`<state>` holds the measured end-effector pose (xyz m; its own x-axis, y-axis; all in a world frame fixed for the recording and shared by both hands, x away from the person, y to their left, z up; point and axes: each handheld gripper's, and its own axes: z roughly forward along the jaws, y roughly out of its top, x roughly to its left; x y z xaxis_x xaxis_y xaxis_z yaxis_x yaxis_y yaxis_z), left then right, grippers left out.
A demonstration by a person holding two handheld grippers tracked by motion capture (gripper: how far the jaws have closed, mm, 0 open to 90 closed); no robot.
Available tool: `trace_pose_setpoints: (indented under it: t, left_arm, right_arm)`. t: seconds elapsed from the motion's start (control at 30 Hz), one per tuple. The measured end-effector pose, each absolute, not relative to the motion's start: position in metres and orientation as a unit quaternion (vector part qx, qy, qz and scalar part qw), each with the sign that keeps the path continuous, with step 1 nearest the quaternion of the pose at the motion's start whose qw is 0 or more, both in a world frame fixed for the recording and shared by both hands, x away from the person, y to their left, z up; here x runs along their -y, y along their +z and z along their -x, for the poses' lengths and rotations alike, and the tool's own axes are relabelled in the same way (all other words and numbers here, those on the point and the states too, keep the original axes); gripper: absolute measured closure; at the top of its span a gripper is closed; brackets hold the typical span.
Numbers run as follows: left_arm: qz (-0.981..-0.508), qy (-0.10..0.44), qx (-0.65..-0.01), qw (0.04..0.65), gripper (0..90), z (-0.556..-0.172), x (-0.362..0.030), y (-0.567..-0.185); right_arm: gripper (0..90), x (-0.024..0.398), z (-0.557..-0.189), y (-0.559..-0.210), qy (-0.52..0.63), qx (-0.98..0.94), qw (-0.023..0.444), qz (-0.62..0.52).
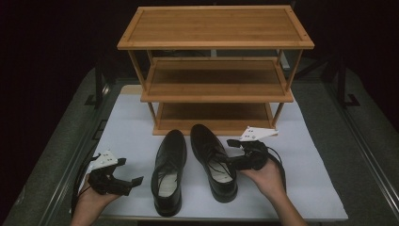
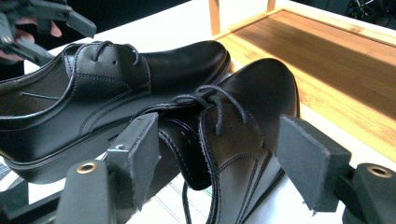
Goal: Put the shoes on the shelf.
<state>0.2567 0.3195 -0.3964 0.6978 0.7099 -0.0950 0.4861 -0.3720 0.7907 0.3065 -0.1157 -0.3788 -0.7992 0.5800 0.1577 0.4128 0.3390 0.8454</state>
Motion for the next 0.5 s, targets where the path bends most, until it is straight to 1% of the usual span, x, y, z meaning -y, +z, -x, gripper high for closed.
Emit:
trace_pose_setpoints:
  t: [0.17, 0.23, 0.43, 0.5]
  left_arm:
    - [-0.818, 0.121, -0.348, 0.443, 7.9, -0.256, -0.31, -0.379]
    - [-0.82, 0.124, -0.338, 0.446, 15.0, -0.256, -0.306, -0.372]
    - [-0.825, 0.125, -0.311, 0.455, 15.9, -0.259, -0.289, -0.358]
    - [-0.829, 0.125, -0.302, 0.455, 16.0, -0.261, -0.284, -0.357]
  right_arm:
    - [28.3, 0.118, -0.308, -0.377, 0.488, -0.813, 0.083, -0.306]
    - [28.2, 0.117, -0.308, -0.377, 0.487, -0.815, 0.08, -0.303]
    - [28.6, 0.115, -0.31, -0.376, 0.487, -0.818, 0.076, -0.297]
    - [31.0, 0.114, -0.311, -0.376, 0.489, -0.817, 0.07, -0.297]
